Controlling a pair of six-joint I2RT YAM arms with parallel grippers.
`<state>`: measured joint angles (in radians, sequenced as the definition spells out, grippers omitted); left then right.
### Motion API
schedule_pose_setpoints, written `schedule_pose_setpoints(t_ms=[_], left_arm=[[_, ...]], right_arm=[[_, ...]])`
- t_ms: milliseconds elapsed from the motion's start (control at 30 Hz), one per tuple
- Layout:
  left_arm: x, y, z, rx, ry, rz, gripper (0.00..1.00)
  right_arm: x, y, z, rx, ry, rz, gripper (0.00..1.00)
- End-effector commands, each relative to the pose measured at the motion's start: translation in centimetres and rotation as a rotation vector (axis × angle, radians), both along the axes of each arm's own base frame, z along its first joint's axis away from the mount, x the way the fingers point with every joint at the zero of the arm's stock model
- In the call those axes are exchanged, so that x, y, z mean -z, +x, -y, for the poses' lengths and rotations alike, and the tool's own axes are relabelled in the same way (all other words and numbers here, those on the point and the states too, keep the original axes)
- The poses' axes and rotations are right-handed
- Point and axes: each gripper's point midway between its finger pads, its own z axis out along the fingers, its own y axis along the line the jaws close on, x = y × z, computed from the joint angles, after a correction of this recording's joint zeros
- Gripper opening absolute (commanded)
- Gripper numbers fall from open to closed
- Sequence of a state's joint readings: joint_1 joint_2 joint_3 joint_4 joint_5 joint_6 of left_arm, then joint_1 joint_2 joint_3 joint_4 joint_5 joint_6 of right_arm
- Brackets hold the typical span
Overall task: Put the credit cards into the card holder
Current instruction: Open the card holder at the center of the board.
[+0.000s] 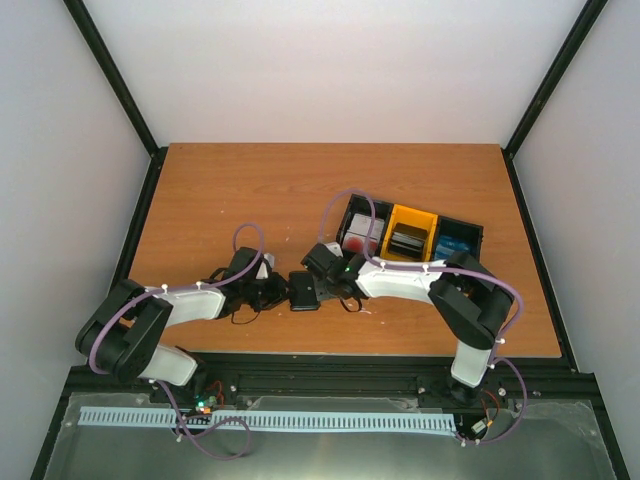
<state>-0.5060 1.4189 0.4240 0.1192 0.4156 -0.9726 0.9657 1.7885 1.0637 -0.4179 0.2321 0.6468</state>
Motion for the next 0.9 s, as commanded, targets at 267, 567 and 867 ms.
schedule_pose_setpoints(t_ms=[267,567,867], left_arm=[[-1.0,0.3,-0.2,0.0,0.002,0.047,0.39],[-3.9,2.2,-2.5,-0.093,0.112,0.18,0.79],[-7.3,1.2,0.8,0.073,-0.084,0.272,0.88]], right_arm=[[0.0,-0.6,-1.1,-0.014,0.078,-0.023,0.03],[-4.5,-1.7,-1.0,0.001,0.208,-0.021,0.03],[-6.8,-1.8,-1.3,-0.014,0.252,-0.007,0.03]])
